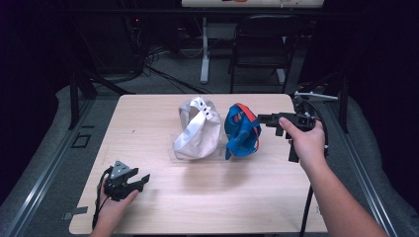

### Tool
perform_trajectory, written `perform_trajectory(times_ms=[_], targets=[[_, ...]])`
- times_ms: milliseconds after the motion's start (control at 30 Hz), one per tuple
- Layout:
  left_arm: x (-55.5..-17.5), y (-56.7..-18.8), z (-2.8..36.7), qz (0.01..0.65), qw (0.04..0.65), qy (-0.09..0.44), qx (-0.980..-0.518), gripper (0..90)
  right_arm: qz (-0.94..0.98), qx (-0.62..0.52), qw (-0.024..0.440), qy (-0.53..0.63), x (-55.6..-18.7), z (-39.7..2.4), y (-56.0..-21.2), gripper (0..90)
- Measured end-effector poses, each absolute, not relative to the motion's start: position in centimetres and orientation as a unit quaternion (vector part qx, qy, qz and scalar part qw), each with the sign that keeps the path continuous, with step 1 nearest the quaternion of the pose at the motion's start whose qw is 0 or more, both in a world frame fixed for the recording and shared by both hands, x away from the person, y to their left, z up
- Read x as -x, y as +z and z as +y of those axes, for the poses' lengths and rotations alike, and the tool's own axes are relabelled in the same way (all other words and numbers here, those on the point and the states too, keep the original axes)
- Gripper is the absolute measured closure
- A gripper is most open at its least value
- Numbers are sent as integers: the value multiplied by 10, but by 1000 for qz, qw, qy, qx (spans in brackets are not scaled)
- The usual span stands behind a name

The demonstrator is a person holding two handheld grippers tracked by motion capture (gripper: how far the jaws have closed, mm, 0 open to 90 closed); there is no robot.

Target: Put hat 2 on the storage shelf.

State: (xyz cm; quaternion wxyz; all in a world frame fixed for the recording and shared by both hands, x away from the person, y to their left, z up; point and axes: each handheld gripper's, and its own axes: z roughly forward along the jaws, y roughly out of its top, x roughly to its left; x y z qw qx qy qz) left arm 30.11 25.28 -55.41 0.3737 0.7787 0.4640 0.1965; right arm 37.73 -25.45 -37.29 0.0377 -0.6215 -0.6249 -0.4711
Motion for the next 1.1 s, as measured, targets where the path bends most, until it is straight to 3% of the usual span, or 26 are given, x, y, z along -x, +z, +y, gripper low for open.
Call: perform_trajectory(times_ms=[467,1100], targets=[[-301,-556,252,466,375,193,-778,455,-639,589,-2,-495,-325,-270,-420,443],[-304,-561,252,471,369,184,-780,461,-629,602,4,-492,-272,-267,-519,454]])
